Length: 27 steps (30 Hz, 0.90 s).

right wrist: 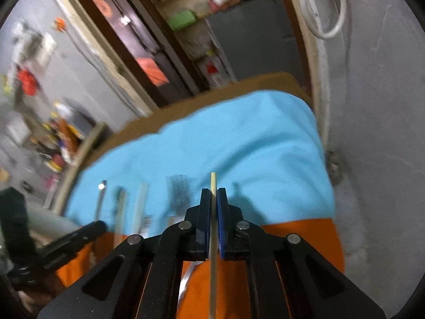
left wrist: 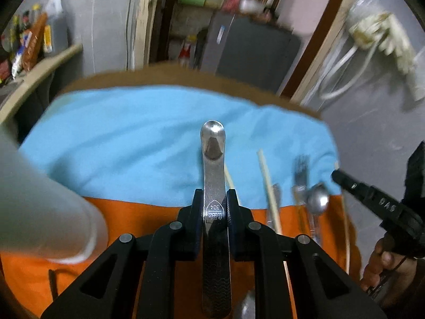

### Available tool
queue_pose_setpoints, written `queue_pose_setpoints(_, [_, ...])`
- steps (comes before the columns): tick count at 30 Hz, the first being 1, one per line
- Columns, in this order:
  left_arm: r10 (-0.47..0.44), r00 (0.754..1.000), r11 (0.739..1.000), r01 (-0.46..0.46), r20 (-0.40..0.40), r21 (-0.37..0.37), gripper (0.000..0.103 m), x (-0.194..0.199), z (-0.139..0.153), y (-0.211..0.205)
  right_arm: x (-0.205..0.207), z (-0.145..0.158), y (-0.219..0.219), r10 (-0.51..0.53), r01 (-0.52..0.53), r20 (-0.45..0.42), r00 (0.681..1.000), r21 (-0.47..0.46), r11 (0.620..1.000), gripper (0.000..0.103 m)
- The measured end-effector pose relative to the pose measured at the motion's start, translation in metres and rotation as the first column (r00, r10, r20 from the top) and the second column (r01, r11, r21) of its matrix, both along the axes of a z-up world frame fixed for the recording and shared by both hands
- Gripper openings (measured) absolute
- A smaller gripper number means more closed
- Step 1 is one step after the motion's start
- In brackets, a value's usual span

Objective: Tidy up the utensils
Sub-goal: 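Lift the knife with the left tool while the right tool lifts the chopstick toward the caddy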

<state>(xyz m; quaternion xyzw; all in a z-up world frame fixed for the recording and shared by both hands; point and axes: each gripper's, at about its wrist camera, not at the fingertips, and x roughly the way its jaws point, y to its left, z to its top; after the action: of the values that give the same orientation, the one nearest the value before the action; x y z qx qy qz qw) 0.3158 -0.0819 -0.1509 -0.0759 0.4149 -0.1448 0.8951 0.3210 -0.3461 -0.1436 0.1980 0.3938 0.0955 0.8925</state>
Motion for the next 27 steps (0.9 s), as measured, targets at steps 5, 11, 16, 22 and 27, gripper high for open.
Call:
queue_pose_setpoints(5, [0.033, 0.986, 0.999, -0.029, 0.163, -0.026, 0.013, -0.039, 0.026, 0.006, -0.031, 0.019, 0.010, 0.021, -0.026, 0.114, 0.993, 0.043, 0.999, 0.003])
queue_pose_setpoints(11, [0.049, 0.961, 0.998, -0.038, 0.271, -0.044, 0.013, -0.058, 0.053, 0.006, -0.058, 0.049, 0.027, 0.022, -0.034, 0.246, 0.969, 0.047, 0.998, 0.003])
queue_pose_setpoints(16, [0.079, 0.942, 0.995, -0.052, 0.326, -0.090, 0.013, -0.068, 0.082, 0.025, -0.073, 0.083, 0.048, 0.031, -0.062, 0.396, 0.918, 0.067, 0.996, 0.003])
queue_pose_setpoints(22, [0.127, 0.910, 0.987, -0.078, 0.394, -0.139, 0.013, -0.078, 0.124, 0.067, -0.070, 0.125, 0.090, 0.057, -0.137, 0.554, 0.830, 0.104, 0.985, 0.003])
queue_pose_setpoints(27, [0.219, 0.870, 0.968, -0.135, 0.442, -0.213, 0.013, -0.080, 0.152, 0.126, -0.054, 0.155, 0.132, 0.071, -0.226, 0.651, 0.756, 0.158, 0.961, 0.003])
